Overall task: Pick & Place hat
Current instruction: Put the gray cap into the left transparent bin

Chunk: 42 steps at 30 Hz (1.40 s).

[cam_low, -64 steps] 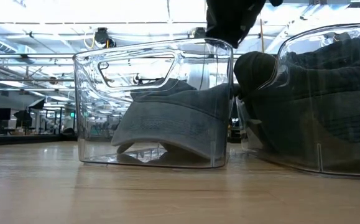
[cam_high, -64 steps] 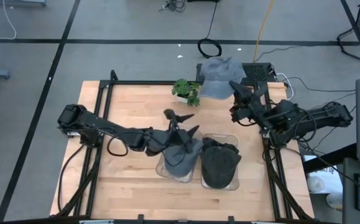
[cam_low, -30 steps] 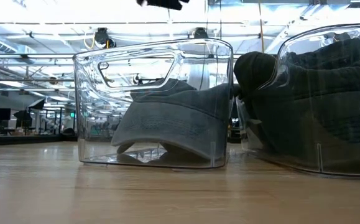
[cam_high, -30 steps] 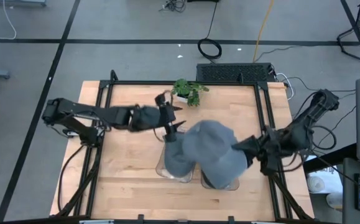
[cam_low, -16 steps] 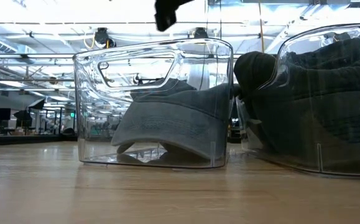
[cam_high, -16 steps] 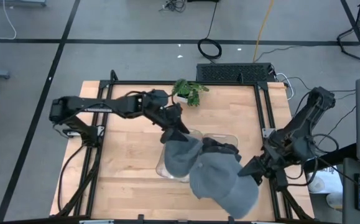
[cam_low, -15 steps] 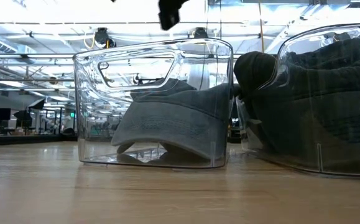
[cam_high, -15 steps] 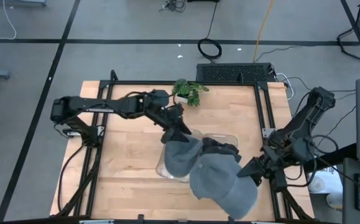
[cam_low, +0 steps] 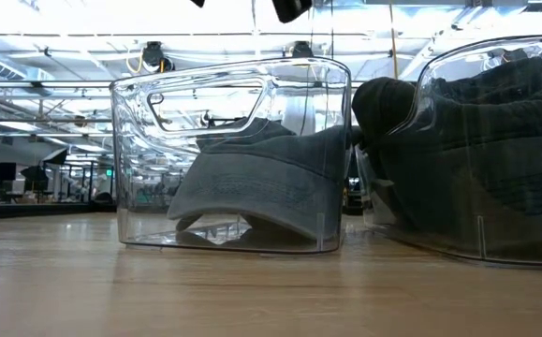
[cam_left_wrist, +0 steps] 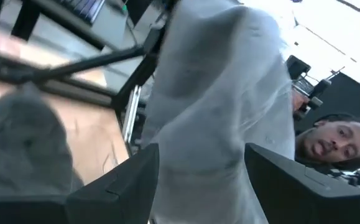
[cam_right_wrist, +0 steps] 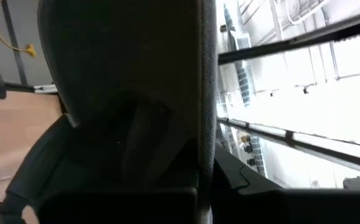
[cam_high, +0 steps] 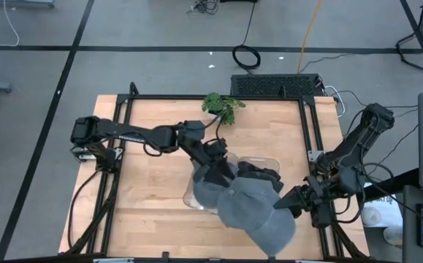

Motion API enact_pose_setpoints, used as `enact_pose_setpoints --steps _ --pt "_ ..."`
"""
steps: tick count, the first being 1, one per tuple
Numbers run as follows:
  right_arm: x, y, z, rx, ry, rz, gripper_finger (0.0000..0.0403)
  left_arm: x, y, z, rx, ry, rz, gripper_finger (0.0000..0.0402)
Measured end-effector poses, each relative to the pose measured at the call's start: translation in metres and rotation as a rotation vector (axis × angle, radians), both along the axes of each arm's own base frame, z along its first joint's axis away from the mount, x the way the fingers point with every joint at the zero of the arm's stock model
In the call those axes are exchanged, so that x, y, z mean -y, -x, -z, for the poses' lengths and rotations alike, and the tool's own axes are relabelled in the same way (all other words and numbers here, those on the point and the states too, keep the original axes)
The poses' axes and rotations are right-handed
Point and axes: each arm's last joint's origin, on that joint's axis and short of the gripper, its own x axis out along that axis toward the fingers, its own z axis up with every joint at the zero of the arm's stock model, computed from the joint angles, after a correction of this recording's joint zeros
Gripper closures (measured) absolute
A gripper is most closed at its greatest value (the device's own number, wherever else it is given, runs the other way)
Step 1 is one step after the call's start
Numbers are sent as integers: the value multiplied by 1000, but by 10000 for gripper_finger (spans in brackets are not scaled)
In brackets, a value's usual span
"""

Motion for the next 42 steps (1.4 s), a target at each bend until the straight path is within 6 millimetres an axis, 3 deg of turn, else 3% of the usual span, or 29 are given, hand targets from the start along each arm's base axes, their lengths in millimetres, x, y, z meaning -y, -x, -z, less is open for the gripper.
enact_pose_setpoints --steps 7,16,21,30,36,42 --pt "0 0 1 -11 11 21 403 12 0 -11 106 27 33 156" --pt "8 -7 1 -16 17 141 403 45 5 -11 105 30 102 156" --pt "13 -11 4 -48 20 197 403 63 9 -20 213 30 145 156" --pt "10 -9 7 -79 -9 134 403 44 37 -63 342 19 108 156" --pt "10 -9 8 -90 -18 132 403 36 37 -56 233 -27 28 156" --pt "10 -9 8 -91 -22 129 403 31 21 -34 156 -52 -68 156"
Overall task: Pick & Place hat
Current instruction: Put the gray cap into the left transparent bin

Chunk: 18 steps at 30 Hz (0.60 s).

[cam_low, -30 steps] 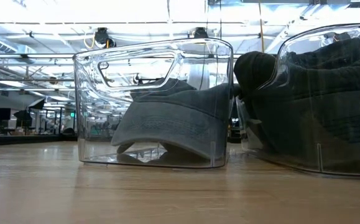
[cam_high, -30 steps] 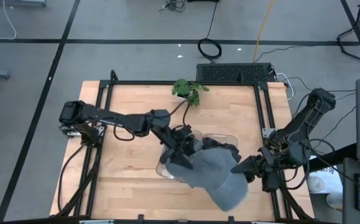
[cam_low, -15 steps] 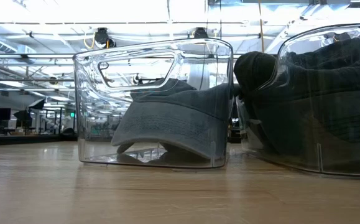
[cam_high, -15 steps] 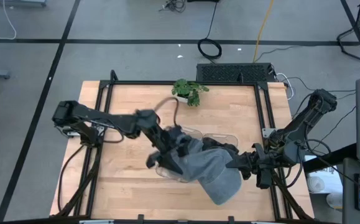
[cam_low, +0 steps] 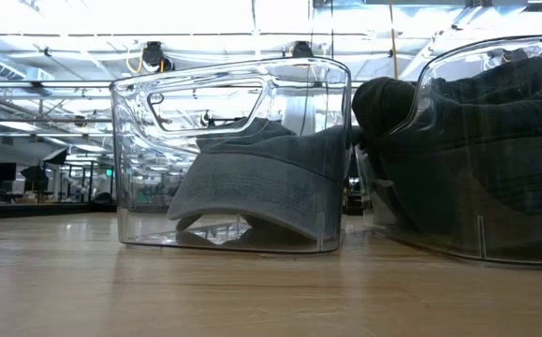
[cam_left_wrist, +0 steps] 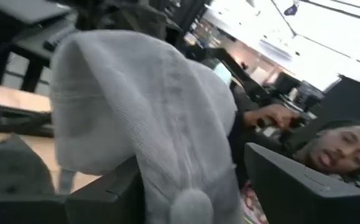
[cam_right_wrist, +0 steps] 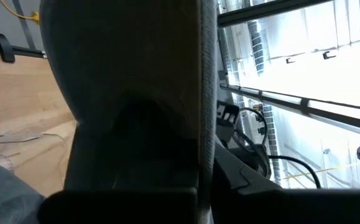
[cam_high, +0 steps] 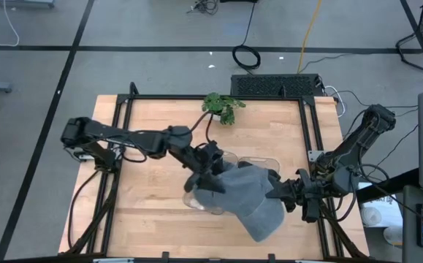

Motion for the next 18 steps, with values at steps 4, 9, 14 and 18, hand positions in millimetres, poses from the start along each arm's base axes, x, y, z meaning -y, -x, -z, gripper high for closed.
enact_pose_setpoints --steps 4,9,14,18 --pt "0 0 0 0 -1 0 403 -6 -3 4 -34 9 -47 156" --pt "0 0 0 0 -1 -2 403 -15 -6 11 -107 29 -126 156" --pt "0 0 0 1 -1 -4 403 -11 -3 10 -89 10 20 156" --pt "0 0 0 1 -2 -4 403 -3 -1 8 -67 6 116 171"
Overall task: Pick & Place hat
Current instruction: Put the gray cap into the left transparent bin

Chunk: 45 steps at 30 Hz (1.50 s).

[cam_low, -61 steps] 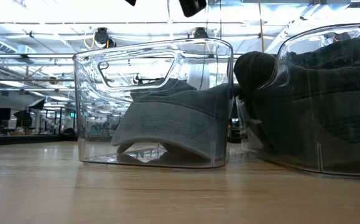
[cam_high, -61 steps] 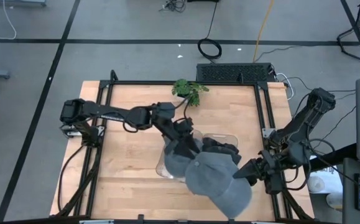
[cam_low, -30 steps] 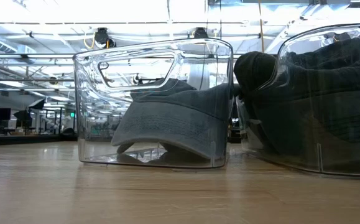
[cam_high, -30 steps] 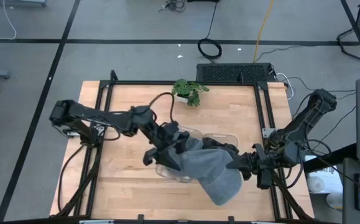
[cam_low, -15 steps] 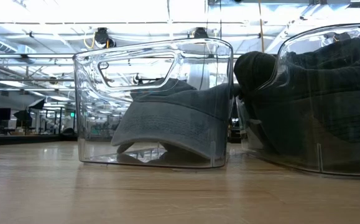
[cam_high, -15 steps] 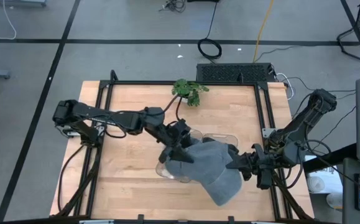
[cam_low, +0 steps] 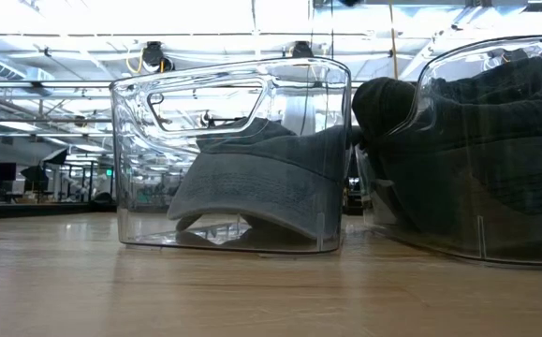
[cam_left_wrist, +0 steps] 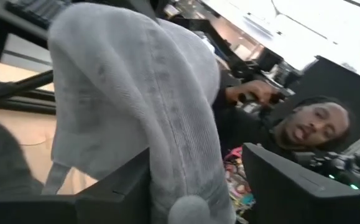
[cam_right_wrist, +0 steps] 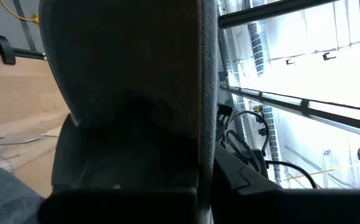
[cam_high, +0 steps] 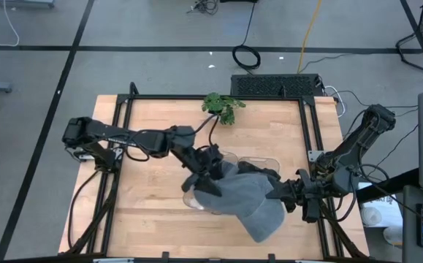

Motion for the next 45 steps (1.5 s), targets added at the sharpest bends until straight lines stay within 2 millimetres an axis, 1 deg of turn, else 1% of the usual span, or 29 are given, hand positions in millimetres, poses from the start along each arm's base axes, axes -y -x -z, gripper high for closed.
enact_pose_setpoints --steps 4,9,14,15,18,20,25,29,33,36,40,42,45 --pt "0 0 0 0 0 0 403 5 1 -1 5 9 44 214" --pt "0 0 0 -2 -8 1 403 5 1 -1 19 -1 52 287" --pt "0 0 0 -24 -133 -6 391 3 1 -1 68 -48 68 379" --pt "0 0 0 -28 -161 -4 385 3 2 -1 75 -54 75 386" --pt "2 0 0 -33 -221 43 364 1 1 -1 77 -55 73 385" --pt "4 -1 0 -40 -254 111 339 -1 1 -1 69 -48 70 386" --pt "9 1 3 -44 -341 334 247 -7 3 -3 45 -32 70 389" --pt "11 8 3 -22 -373 536 174 -17 12 -6 -24 -36 38 387" --pt "9 16 3 -13 -380 662 127 -33 26 -11 -122 -46 -64 388" --pt "8 20 3 -10 -390 685 109 -45 40 -17 -178 -78 -148 389" --pt "12 25 -2 1 -442 677 104 -55 55 -18 -230 -155 -255 389" --pt "19 26 -6 13 -468 697 104 -57 57 -18 -231 -194 -281 389" --pt "34 32 -14 39 -537 733 108 -57 60 -17 -237 -243 -295 389"
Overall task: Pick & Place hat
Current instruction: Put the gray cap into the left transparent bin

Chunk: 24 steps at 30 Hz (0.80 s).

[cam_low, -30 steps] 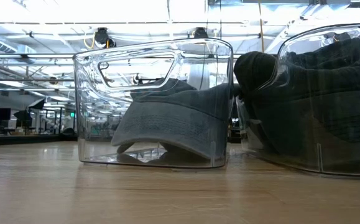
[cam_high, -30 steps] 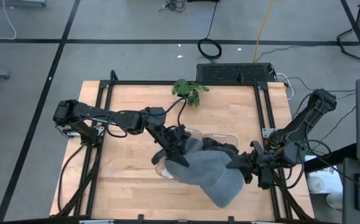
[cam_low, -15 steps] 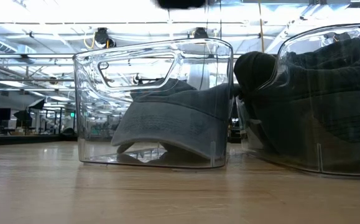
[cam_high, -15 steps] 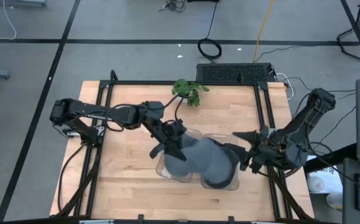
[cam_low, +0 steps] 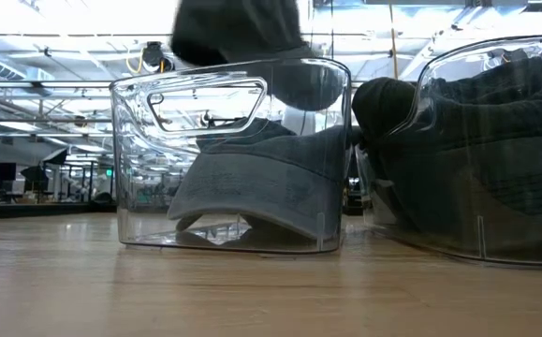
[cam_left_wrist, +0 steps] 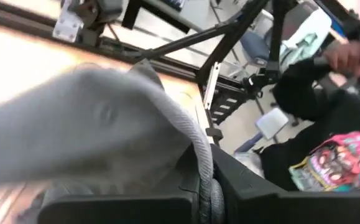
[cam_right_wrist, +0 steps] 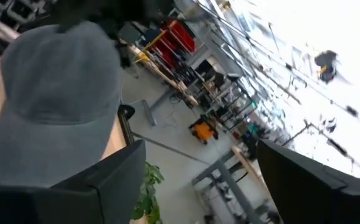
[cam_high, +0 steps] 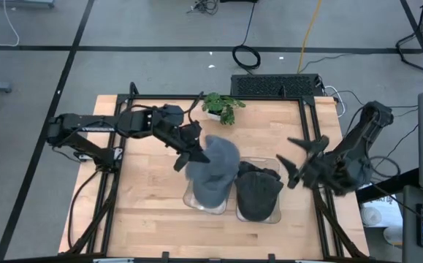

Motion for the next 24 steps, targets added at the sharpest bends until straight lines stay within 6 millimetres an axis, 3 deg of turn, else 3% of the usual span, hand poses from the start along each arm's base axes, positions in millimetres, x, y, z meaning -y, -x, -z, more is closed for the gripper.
enact_pose_setpoints --steps 8,17,24 --pt "35 27 -14 83 -114 1 119 26 -1 9 70 -255 206 389" --pt "52 41 16 96 -131 -2 122 59 9 -15 1 -481 279 389" --pt "54 42 32 111 -147 -7 122 75 -10 -14 -54 -541 369 389"
